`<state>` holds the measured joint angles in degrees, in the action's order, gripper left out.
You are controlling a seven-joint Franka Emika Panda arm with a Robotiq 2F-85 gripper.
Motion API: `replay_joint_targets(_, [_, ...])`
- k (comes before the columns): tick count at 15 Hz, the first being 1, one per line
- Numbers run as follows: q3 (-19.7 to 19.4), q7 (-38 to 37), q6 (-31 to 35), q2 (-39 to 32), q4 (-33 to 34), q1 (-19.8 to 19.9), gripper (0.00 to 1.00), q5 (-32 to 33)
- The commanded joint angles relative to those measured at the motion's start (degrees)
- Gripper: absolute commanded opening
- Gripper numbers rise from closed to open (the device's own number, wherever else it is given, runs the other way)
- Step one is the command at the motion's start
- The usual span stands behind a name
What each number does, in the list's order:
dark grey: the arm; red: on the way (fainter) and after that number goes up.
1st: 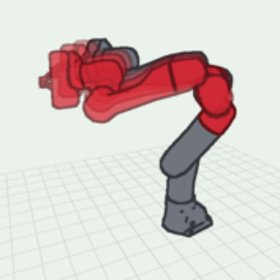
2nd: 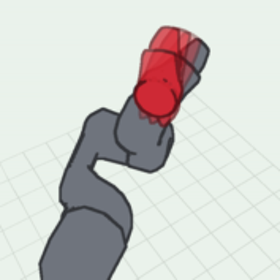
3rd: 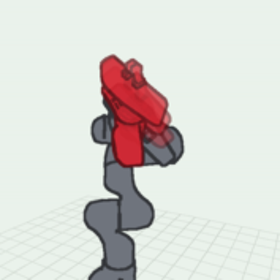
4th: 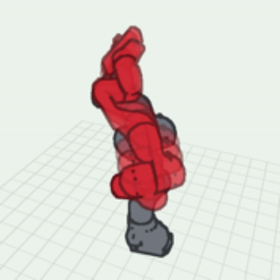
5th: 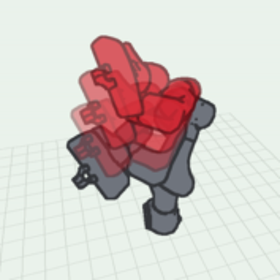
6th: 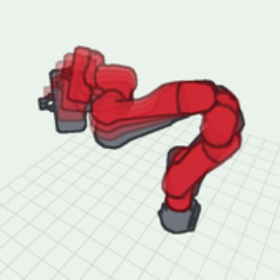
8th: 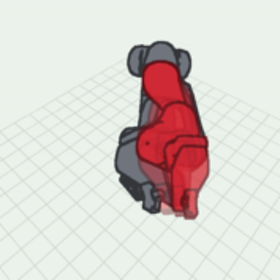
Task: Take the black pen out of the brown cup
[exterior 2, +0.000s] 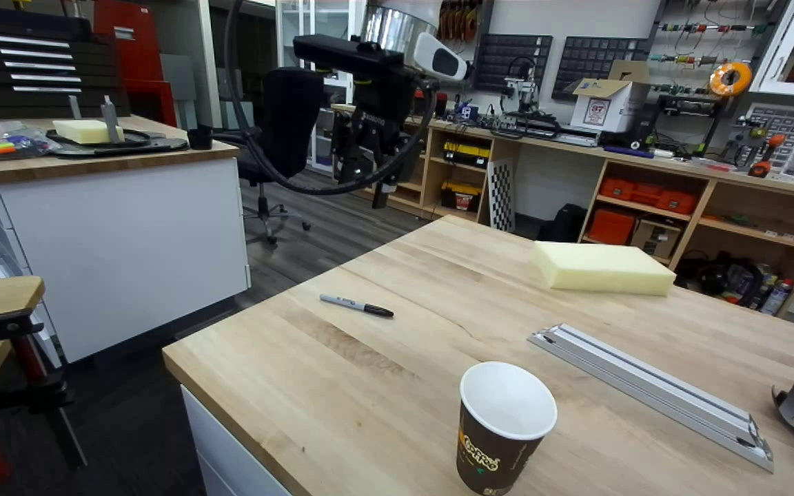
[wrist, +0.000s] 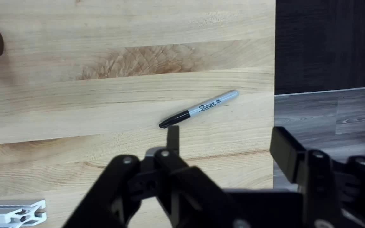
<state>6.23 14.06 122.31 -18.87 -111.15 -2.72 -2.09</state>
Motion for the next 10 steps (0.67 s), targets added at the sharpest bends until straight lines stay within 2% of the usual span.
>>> replay_joint_targets(1, [-0.6,0.2,-0.1,3.6,-1.9,0.7,1.0,0.0])
replay_joint_targets(2, [-0.3,0.0,-0.1,0.7,0.1,0.2,0.86,0.0])
replay_joint_targets(4, [-0.5,0.0,-0.1,1.3,0.1,0.4,0.99,0.0])
replay_joint_targets(10, [-0.6,0.0,-0.1,1.6,0.1,0.5,1.0,0.0])
